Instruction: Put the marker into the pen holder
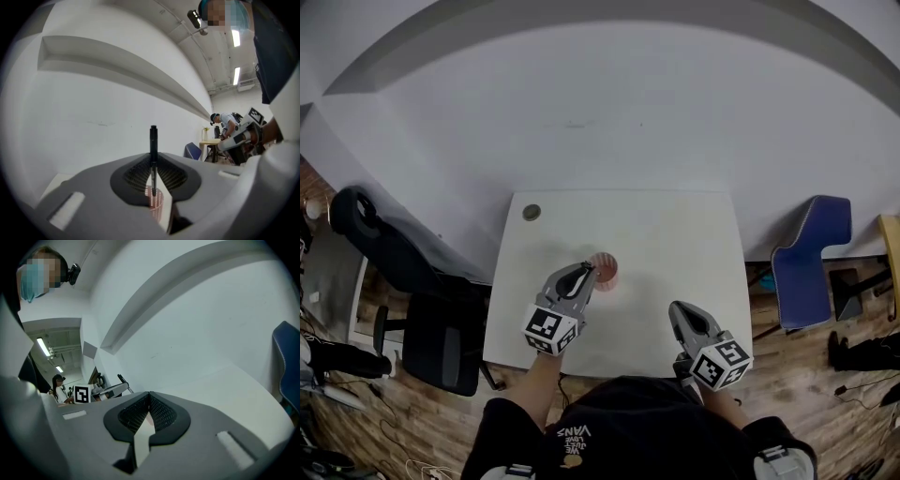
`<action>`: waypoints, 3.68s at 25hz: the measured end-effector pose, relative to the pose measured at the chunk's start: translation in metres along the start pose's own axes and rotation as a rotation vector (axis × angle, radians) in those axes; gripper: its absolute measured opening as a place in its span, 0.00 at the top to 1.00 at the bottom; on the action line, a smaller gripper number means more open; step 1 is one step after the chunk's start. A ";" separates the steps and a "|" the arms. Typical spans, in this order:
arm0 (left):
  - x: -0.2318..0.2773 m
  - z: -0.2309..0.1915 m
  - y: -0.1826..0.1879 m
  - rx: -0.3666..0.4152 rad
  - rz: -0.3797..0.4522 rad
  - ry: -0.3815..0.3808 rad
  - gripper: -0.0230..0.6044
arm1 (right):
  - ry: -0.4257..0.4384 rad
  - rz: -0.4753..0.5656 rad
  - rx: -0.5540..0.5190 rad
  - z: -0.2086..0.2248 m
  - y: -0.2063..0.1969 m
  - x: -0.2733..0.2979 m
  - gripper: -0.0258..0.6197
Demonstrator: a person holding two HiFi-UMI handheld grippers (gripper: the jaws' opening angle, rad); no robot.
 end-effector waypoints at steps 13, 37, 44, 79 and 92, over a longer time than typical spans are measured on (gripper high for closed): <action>0.019 0.000 -0.053 -0.057 -0.091 -0.019 0.81 | -0.012 -0.024 0.016 0.005 -0.006 0.011 0.96; 0.031 0.014 -0.104 -0.030 -0.267 -0.097 0.81 | -0.033 -0.028 0.044 0.011 -0.014 0.015 0.96; 0.033 0.014 -0.106 -0.026 -0.278 -0.087 0.81 | -0.035 -0.027 0.046 0.012 -0.013 0.015 0.96; 0.022 0.007 -0.084 -0.028 -0.225 -0.037 0.69 | -0.025 -0.030 0.042 0.001 -0.014 0.012 0.96; -0.011 0.014 -0.043 -0.012 -0.130 -0.049 0.81 | -0.039 -0.005 0.040 -0.020 -0.023 -0.004 0.96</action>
Point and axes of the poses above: the fingertips, and each gripper's own axes: x forward along the fingers, z to its right, y out of its top, the point moved 2 cm from there along -x, backward along the fingers, and after that the axes turned 12 degrees about x, right-handed, at the moved point
